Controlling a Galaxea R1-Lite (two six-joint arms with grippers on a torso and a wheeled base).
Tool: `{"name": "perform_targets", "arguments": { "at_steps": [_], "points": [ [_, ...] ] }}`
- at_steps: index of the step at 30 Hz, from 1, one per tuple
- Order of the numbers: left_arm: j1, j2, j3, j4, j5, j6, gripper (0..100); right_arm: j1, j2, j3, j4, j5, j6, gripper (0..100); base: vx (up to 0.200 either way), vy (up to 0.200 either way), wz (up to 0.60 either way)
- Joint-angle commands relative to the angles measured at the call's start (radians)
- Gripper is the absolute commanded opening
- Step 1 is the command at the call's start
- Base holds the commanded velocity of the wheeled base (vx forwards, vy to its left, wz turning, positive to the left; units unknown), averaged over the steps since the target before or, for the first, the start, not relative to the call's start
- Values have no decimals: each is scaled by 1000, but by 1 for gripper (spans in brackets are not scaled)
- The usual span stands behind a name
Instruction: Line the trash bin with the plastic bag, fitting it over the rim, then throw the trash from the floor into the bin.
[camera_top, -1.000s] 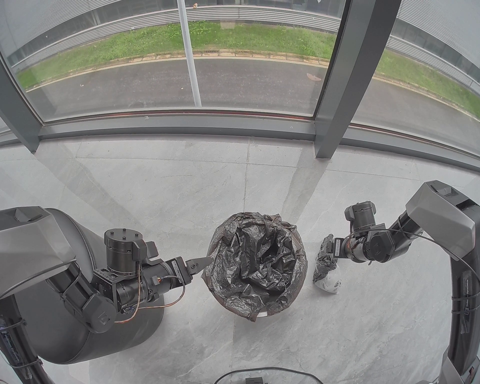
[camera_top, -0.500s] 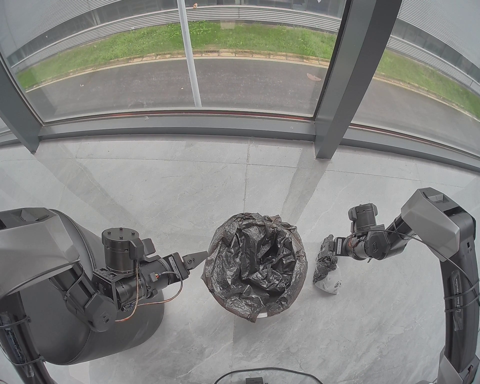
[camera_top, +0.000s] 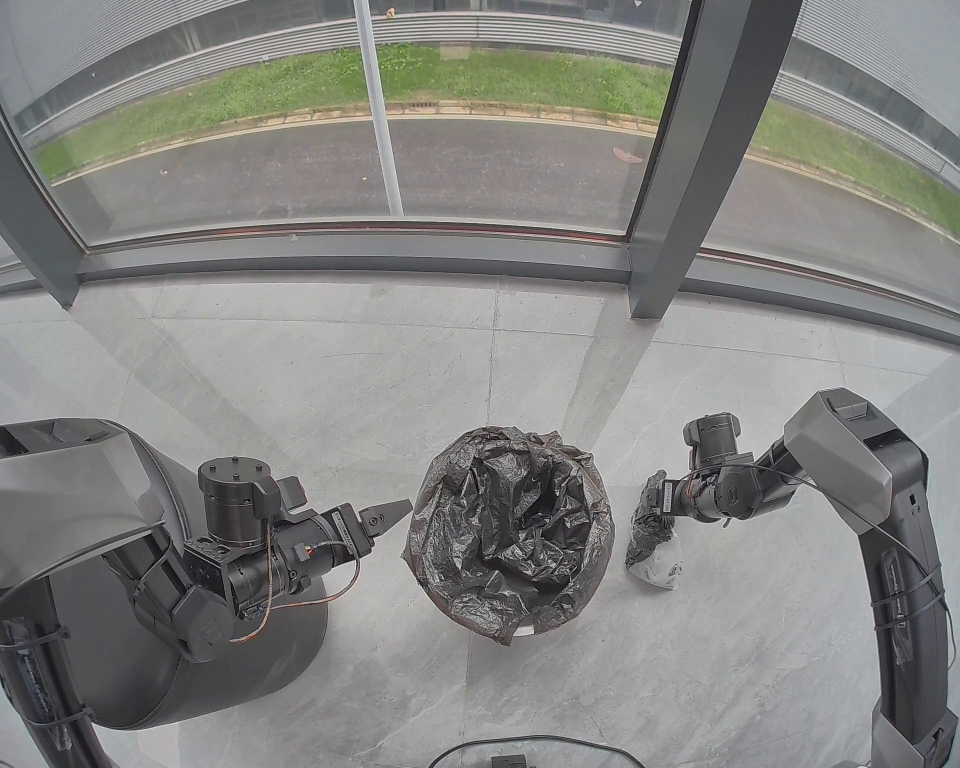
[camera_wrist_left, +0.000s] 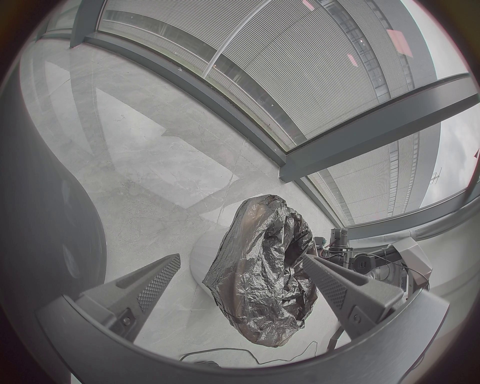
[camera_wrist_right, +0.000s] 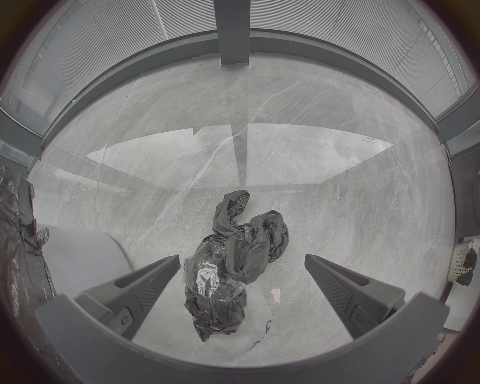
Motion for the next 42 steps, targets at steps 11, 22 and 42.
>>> {"name": "perform_targets", "arguments": {
  "at_steps": [11, 22, 42],
  "points": [
    [2, 22, -1, 0, 1, -1, 100, 29, 86, -228, 201, 2, 6, 100, 0, 0, 0],
    [2, 33, -4, -1, 4, -1, 100, 32, 113, -245, 212, 0, 6, 100, 0, 0, 0],
    [2, 36, -6, -1, 2, -1, 100, 32, 132, -288, 281, 2, 3, 100, 0, 0, 0]
  ]
}}
